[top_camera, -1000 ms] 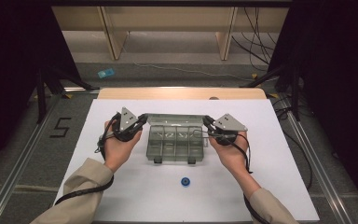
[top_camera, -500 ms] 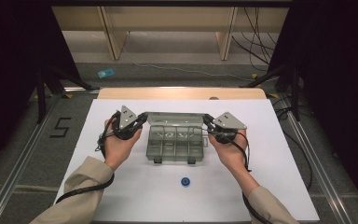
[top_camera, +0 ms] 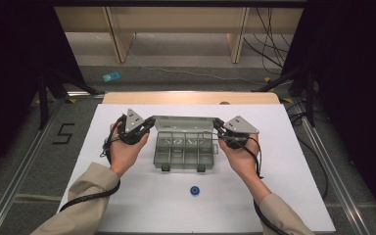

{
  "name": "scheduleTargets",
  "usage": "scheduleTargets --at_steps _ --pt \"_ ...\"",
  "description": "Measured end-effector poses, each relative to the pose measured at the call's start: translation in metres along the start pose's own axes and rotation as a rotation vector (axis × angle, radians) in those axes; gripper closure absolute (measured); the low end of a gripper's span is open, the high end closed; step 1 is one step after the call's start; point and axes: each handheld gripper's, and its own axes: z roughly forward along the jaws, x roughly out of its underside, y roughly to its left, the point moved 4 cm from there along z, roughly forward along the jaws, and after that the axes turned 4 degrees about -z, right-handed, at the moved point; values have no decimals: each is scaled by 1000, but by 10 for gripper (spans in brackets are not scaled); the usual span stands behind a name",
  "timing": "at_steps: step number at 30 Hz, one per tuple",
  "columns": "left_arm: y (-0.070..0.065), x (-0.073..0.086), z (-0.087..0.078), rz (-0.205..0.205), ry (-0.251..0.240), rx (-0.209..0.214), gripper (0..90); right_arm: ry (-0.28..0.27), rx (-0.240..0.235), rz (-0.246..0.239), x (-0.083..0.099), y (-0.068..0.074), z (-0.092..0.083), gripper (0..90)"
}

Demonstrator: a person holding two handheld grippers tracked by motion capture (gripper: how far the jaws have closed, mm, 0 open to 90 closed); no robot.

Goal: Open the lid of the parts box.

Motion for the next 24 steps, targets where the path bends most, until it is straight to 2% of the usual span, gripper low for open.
scheduleTargets --at_steps 1,10,21,23,24 --pt "0 -1 1 7 -7 11 845 -2 2 0 0 0 0 841" --pt "2 -2 3 3 -7 11 845 4 -5 6 -1 -1 2 841" --pt "3 -3 6 -3 -8 10 844 -6 9 15 -2 -3 5 842" --pt "3 -3 6 -2 -7 10 844 8 -4 26 -2 -2 5 843" --pt "3 -3 6 -7 -8 10 844 -8 9 19 -2 -3 6 843"
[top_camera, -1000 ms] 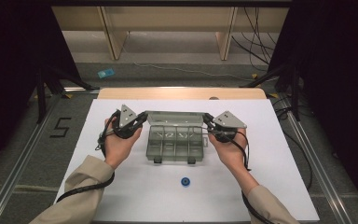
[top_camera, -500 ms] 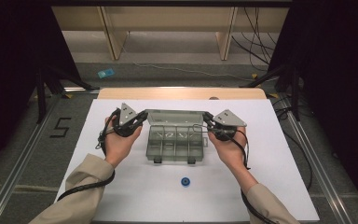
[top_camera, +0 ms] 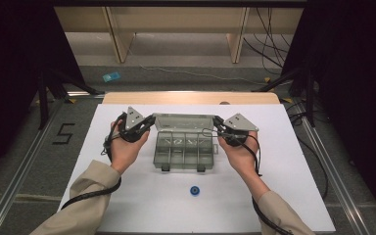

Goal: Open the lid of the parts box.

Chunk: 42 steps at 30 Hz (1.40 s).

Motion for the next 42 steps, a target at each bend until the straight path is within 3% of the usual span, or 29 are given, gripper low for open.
scheduleTargets --at_steps 42 --pt "5 -3 9 -28 2 -6 841 5 10 21 -1 -6 12 843"
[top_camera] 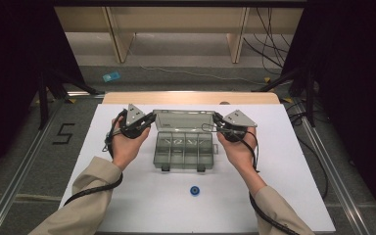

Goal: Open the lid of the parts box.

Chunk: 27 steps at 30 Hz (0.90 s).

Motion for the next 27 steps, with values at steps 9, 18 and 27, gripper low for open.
scheduleTargets --at_steps 9,18,27 --pt "1 0 2 -2 1 -3 841 6 0 12 0 0 2 843" --pt "2 -1 4 -5 -4 -2 841 10 -2 21 1 -1 5 843" --pt "3 -1 5 -9 -4 -2 841 6 -1 20 1 -2 7 842"
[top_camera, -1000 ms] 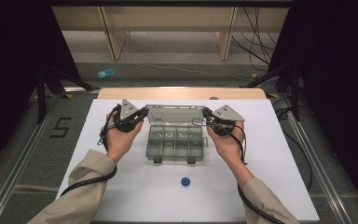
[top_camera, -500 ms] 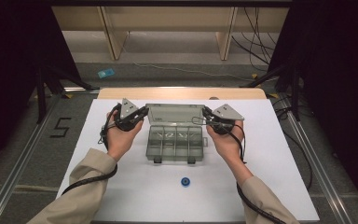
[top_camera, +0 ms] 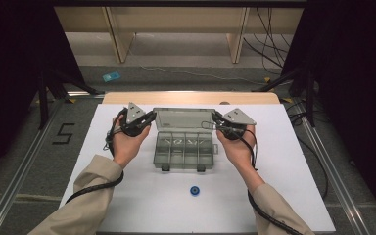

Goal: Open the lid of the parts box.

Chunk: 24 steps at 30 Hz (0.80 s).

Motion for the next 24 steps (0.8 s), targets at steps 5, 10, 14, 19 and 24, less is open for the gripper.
scheduleTargets --at_steps 5,10,14,19,24 --pt "1 0 1 2 1 2 841 -2 8 0 0 -1 1 842" --pt "1 -1 2 -3 -1 1 841 2 7 5 0 -1 2 841" --pt "2 -1 2 -5 -1 1 841 9 3 19 1 -1 3 841" --pt "2 -1 3 -6 0 0 840 3 7 9 0 -2 4 841" --pt "2 -1 4 -7 -1 1 840 -6 19 10 0 -3 6 841"
